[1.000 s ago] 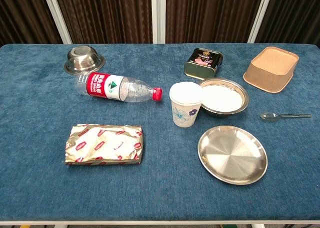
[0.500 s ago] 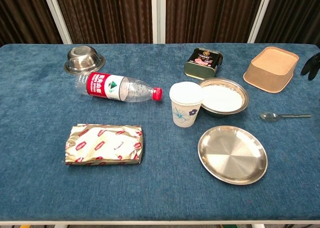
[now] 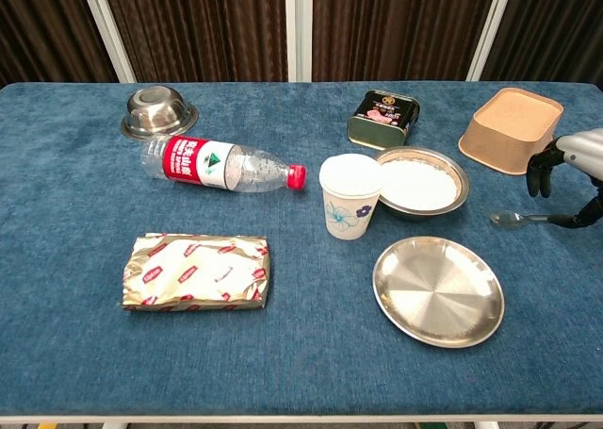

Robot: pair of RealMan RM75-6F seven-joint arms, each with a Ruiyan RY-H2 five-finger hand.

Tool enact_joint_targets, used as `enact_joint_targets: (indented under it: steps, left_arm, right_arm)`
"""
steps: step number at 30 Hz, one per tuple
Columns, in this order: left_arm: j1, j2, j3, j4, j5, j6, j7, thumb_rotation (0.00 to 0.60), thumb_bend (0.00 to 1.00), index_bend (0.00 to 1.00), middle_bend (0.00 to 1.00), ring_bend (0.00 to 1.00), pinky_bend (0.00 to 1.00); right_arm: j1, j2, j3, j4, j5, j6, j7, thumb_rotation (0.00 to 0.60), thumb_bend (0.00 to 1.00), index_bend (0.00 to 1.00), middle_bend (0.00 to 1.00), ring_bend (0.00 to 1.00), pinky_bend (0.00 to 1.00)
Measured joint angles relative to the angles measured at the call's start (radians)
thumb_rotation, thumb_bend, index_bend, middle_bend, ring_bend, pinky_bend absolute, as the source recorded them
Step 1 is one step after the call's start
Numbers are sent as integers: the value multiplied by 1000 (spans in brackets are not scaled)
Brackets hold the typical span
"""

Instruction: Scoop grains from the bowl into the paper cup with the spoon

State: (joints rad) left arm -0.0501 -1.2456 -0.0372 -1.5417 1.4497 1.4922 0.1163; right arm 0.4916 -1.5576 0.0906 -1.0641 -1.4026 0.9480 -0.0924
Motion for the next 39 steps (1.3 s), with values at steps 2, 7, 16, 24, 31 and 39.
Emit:
enact_joint_targets:
  steps: [2,7,16,24,31,39]
  left_arm:
    - [-1,0,0,1,-1,-2,0,600,166,162,137,94,68]
    - [-1,-1,-1,4,-6,-6,-3,600,166,162,137,94,68]
    - [-3,-5,-1,8,-8,-12,-4,600,168,162,136,94,68]
    - [-5,-5,-2,9,-12,-16,-4,600,169,162,137,94,68]
    - [-4,-7,-3,14,-11,-15,-7,600,169,162,136,94,68]
    - [-4,-10,-1,19,-9,-14,-12,600,170,162,136,94,68]
  right_arm:
    - [5,-15,-3,21,1,-4,4,600,163,489,485,206,207]
    - [10,-31,-11,50,4,-11,13,600,167,509,509,222,211]
    - [13,-33,-24,70,11,-26,26,600,220,514,521,233,211]
    - [22,-28,-28,64,16,-47,35,600,244,514,521,232,211]
    - [27,-23,-32,53,22,-60,37,600,296,542,540,242,211]
    - [30,9,-35,12,13,-49,35,600,320,582,567,258,212]
